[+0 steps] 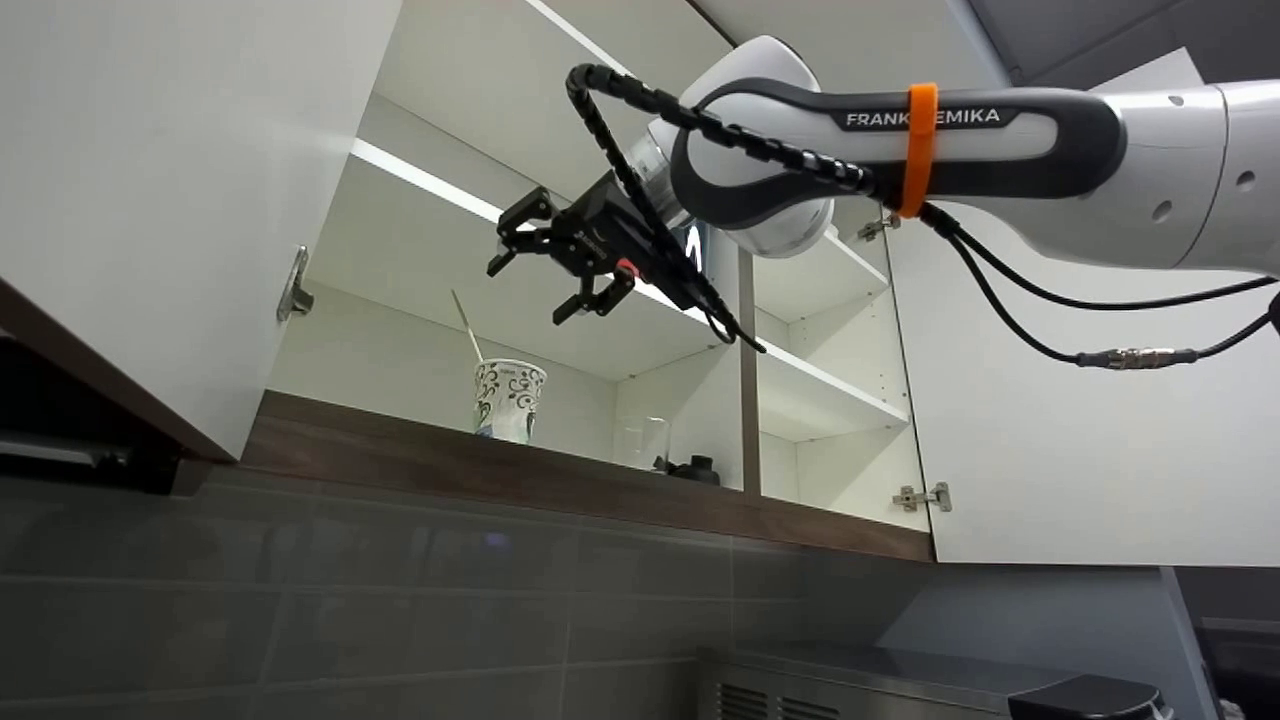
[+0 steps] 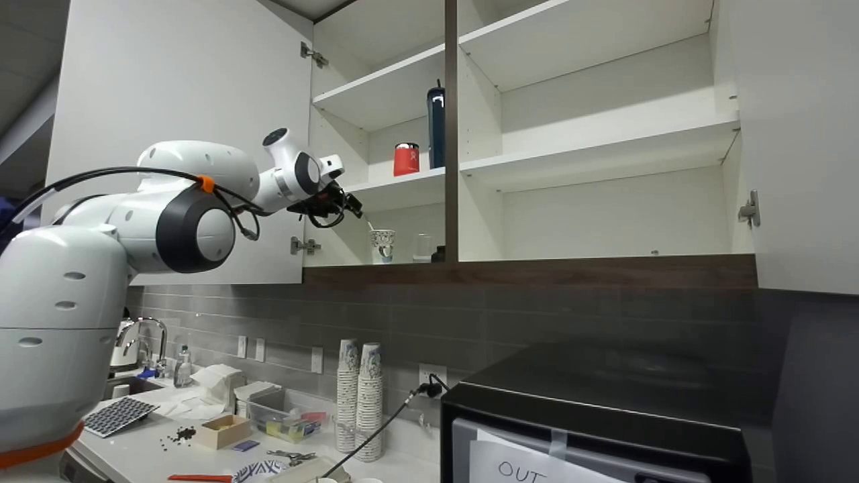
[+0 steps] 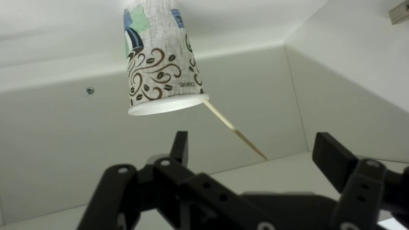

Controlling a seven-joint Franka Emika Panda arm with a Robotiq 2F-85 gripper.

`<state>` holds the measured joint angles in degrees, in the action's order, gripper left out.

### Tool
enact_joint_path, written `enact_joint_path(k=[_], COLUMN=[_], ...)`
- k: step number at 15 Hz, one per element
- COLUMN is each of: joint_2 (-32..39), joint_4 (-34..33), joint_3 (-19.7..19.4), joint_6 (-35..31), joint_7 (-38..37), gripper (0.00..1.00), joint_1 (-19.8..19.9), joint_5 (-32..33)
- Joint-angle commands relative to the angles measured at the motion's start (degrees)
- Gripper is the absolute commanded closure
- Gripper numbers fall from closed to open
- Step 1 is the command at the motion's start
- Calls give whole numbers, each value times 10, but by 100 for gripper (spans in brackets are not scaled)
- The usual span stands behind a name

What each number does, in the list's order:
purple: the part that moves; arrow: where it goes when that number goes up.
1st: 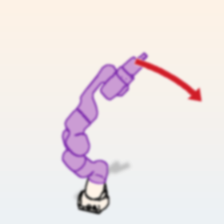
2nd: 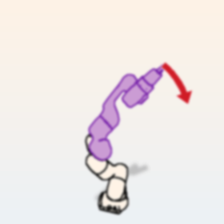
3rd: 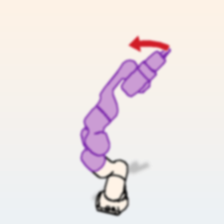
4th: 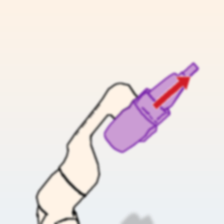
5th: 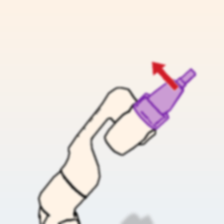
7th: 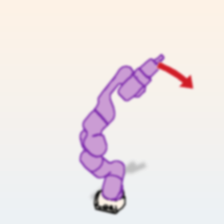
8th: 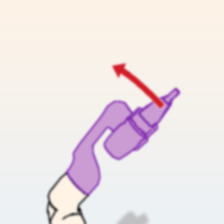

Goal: Put the stick in the cup on the counter

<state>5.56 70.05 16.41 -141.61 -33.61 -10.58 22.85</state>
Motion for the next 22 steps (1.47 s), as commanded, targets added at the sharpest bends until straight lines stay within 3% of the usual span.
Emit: enact_joint_path(k=[1, 9, 20, 22], joint_2=[5, 55, 152, 164], joint_4=[-11, -104, -218, -232], joint_3=[-12, -32, -44, -46], joint_6=[28, 153, 170, 176], joint_7=[-47, -120, -211, -215], gripper=[0, 0, 0, 25], joint_1=[0, -4, -25, -30], joint_5=[35, 37, 76, 81])
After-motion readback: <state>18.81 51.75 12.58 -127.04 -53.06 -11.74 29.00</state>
